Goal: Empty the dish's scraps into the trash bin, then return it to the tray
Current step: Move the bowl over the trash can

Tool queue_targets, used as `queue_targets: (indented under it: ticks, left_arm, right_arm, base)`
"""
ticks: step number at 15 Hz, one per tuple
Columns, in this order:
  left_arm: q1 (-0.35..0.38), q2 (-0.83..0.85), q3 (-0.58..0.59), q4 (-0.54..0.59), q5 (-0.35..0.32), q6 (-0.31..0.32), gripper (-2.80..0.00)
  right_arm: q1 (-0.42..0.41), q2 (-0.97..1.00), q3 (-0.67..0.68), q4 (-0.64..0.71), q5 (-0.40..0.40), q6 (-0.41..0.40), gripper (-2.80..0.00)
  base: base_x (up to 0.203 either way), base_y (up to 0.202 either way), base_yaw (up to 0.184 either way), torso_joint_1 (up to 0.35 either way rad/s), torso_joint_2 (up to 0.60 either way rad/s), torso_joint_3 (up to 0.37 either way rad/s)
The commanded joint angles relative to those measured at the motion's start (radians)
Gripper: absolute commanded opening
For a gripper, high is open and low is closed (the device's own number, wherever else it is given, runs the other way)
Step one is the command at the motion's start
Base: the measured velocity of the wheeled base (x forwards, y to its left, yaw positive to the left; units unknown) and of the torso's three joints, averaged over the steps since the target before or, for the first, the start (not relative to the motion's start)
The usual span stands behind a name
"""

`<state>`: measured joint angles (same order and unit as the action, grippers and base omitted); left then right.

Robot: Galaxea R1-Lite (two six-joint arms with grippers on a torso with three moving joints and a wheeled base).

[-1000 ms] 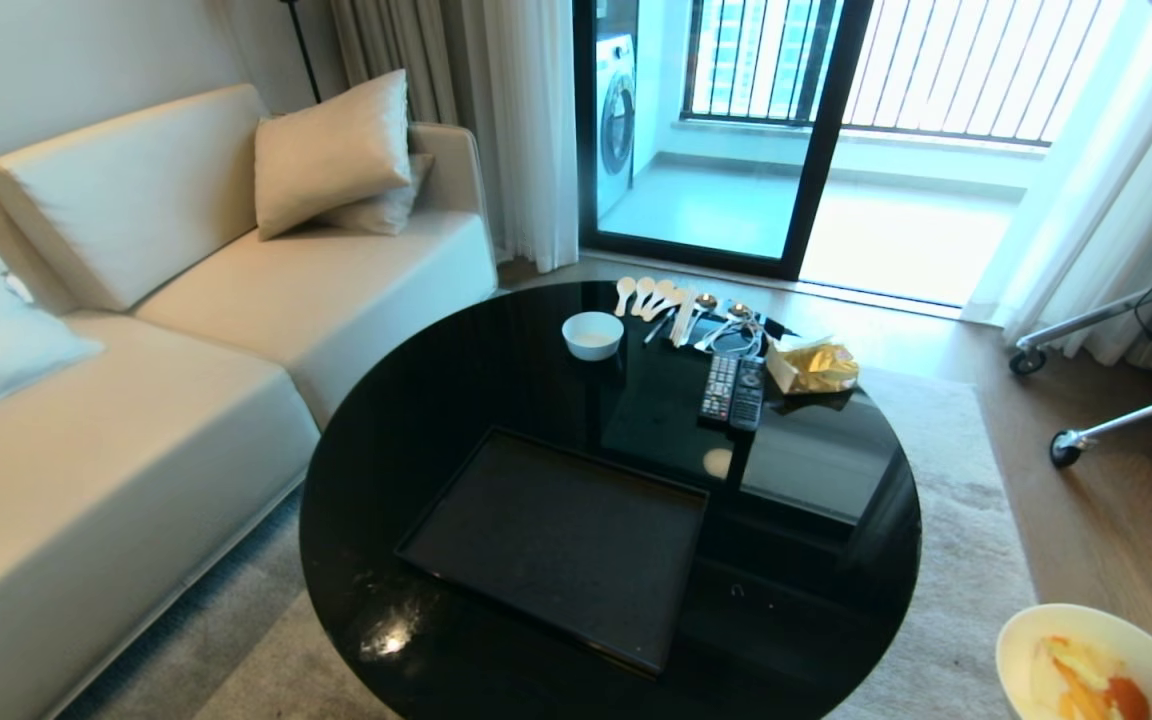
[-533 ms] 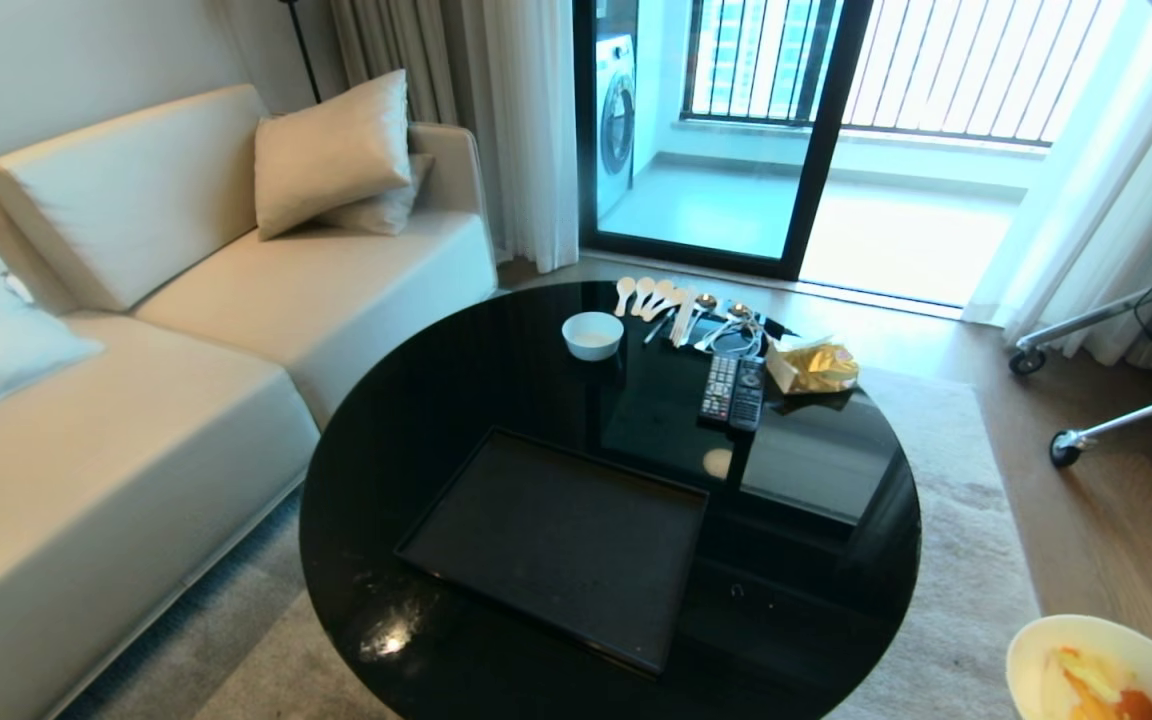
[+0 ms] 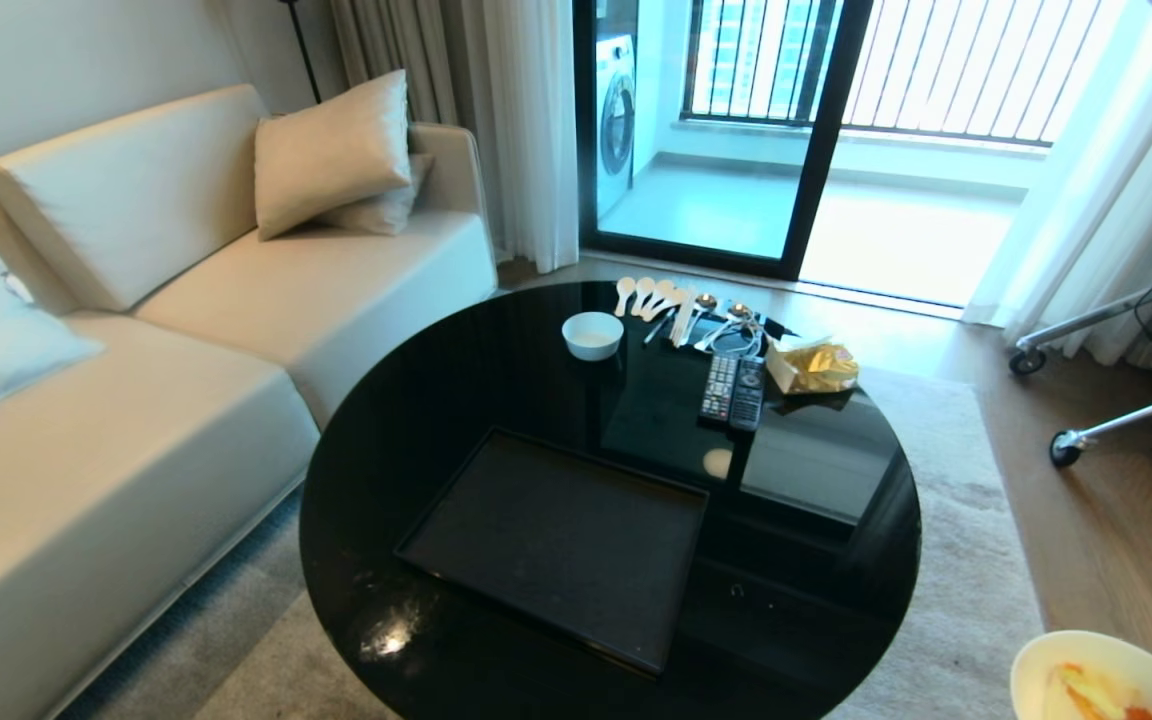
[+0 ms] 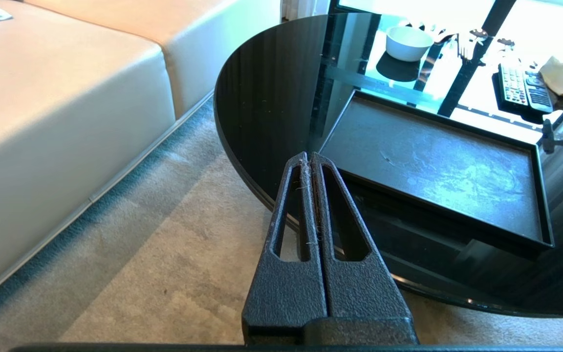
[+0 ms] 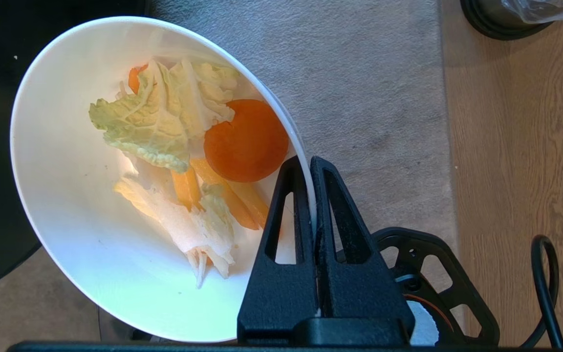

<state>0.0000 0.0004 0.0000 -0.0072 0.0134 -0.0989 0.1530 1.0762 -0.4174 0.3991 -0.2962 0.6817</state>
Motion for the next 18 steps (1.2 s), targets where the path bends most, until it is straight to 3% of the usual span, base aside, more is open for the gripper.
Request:
queue_targets:
  ticks: [1,7,18]
  left_arm:
    - [0.0,0.0,0.0,0.0,0.0,-0.001,-2.8]
    - [0.0,0.0,0.0,0.0,0.0,-0.001,-2.8]
    - [0.0,0.0,0.0,0.0,0.0,-0.001,-2.8]
  right_arm:
    - [0.0,-0.013,0.003,0.004,0.002,0.004,-2.8]
    - [0.0,-0.016,0.011,0.004,0.002,0.001,-2.8]
    - [0.0,-0.019,0.023,0.003,0.002,0.002,-2.8]
  base:
    - [0.0,0.0,0.0,0.0,0.0,0.0]
    - [0.0,0.0,0.0,0.0,0.0,0.0]
    - [-0.169,0.0,0.0,0.0,0.0,0.002]
